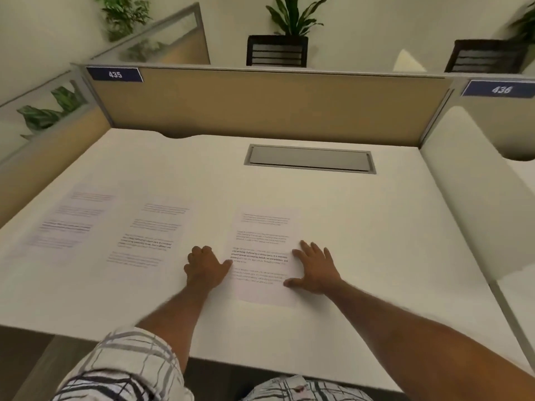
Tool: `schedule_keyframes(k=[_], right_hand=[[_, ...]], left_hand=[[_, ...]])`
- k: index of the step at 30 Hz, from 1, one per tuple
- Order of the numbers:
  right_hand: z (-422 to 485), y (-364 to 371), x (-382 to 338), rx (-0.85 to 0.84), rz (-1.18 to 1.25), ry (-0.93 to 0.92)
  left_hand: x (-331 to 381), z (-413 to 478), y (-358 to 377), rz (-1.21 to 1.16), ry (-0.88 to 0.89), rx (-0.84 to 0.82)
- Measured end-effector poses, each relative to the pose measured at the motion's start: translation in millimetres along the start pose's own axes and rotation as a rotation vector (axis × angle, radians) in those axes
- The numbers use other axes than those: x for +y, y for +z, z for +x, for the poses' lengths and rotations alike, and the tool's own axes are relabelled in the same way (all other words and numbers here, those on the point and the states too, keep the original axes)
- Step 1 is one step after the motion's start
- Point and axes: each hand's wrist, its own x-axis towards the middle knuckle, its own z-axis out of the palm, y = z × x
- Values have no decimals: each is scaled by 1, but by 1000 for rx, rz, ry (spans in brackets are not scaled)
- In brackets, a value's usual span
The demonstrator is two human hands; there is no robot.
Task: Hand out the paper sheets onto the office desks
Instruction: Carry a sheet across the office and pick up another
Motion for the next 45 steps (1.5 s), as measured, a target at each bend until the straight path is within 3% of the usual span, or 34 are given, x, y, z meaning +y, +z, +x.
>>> schedule_keyframes(k=[5, 12, 18, 28, 30, 34, 41, 45], right_hand=[[3, -6, -5, -27, 41, 48], [2, -8, -11, -29, 44, 96], [1, -9, -13, -20, 48, 105], [-3, -10, -13, -14, 95, 101], [-4, -11, -15, 22, 208, 134], [-1, -19, -20, 286, 647, 358], [5, -38, -15, 182, 1202, 540], [-7, -35, -10, 242, 1411, 572]], left_hand=[[9, 19, -2, 30, 47, -34], [25, 33, -2, -146, -9, -107], [26, 44, -7, -434, -24, -133], [16, 40, -12, -579, 20, -186], [10, 43, -12, -628, 20, -223], [5, 59, -6, -768, 77, -258], [27, 40, -20, -1062, 119, -369], [30, 40, -22, -1081, 126, -444]])
